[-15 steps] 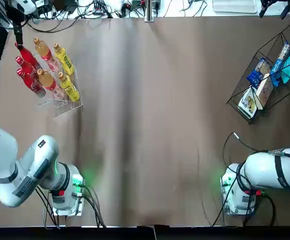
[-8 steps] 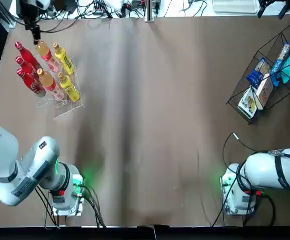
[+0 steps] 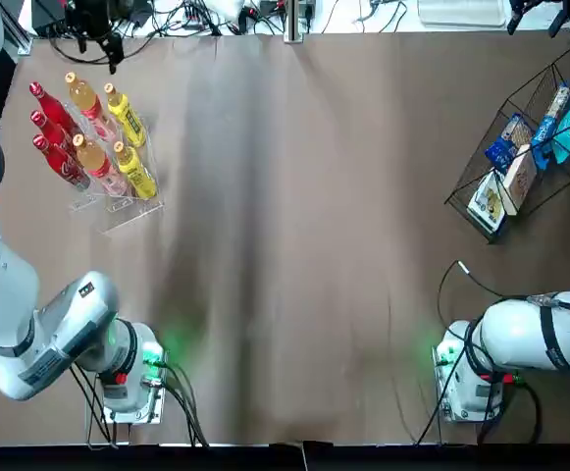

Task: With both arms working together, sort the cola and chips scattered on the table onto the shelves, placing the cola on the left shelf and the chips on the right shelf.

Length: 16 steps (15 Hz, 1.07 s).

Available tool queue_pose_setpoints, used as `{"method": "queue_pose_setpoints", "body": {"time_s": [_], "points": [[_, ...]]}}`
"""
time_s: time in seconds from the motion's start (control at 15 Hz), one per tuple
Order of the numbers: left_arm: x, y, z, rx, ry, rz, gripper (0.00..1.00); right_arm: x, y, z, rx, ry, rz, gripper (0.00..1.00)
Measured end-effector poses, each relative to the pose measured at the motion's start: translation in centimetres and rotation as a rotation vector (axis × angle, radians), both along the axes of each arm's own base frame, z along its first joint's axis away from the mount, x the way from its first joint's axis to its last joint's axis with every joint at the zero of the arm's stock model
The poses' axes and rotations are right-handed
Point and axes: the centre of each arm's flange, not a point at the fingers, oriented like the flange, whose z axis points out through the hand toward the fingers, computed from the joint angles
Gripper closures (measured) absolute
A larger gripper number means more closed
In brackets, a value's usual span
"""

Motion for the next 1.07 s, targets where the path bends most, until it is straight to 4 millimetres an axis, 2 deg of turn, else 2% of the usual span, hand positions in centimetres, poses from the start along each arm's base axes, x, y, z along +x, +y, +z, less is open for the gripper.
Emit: {"method": "queue_pose_setpoints", "body": {"time_s": [0.27, 0.53, 0.73, 0.93, 1.07], "points": [[-1.0, -6.8, 0.8, -0.015, -0.089, 0.130, 0.00, 0.0, -0.1, 0.0, 0.000, -0.001, -0.002, 0.00], [-1.7, -11.6, 1.7, -0.024, -0.146, 0.164, 0.00, 0.0, 0.1, 0.0, 0.000, -0.001, 0.001, 0.00], [-1.7, -12.7, 3.1, -0.039, -0.175, 0.158, 0.00, 0.0, 0.1, 0.0, 0.000, 0.002, 0.002, 0.00], [-0.8, -12.2, 3.4, -0.033, -0.186, 0.185, 0.00, 0.0, -0.1, 0.0, 0.000, 0.002, -0.003, 0.00], [-0.2, -11.4, 4.0, -0.096, -0.161, 0.280, 0.00, -0.1, -0.3, -0.1, 0.001, 0.009, -0.006, 0.00]]}}
